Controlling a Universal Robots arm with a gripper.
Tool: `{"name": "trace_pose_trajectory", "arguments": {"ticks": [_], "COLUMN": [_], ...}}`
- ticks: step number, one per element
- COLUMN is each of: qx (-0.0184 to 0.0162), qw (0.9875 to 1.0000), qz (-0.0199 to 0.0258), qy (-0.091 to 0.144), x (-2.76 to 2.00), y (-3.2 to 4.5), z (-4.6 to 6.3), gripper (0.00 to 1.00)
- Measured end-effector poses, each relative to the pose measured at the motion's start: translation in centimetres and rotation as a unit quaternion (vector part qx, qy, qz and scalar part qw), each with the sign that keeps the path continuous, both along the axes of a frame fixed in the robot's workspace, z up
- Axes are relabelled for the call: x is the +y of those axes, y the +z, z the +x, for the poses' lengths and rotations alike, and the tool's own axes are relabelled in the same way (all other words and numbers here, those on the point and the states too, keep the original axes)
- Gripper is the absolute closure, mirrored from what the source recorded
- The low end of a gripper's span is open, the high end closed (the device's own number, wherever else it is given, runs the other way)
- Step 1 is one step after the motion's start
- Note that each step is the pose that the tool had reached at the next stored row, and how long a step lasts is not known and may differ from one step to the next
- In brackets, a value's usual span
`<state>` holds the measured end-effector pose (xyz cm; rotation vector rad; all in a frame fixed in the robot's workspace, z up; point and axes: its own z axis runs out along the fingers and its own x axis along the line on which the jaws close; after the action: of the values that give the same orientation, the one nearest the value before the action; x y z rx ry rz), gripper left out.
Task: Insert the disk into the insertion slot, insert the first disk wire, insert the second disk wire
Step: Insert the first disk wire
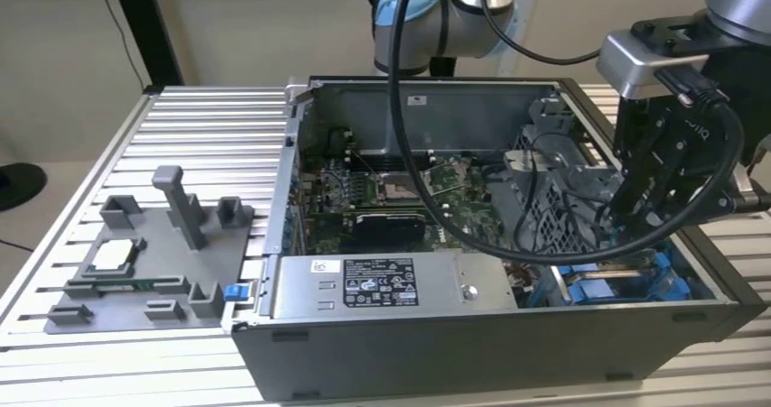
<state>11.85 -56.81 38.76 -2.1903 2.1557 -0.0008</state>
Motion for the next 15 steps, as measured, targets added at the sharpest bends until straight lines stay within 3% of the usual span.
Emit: {"name": "trace_pose_trajectory", "arguments": {"ticks": [6,7,15], "qx": [-0.003,-0.0036,-0.0108], "qw": [1.0,1.0,0.9999], "qz": [0.0,0.0,0.001], "qy": [0.0,0.0,0.0], "x": [0.0,0.0,0.0], "y": [-0.04,-0.05,-0.1], "z": [-0.09,-0.11,-0.21], "gripper": [0.0,1.0,1.0]}}
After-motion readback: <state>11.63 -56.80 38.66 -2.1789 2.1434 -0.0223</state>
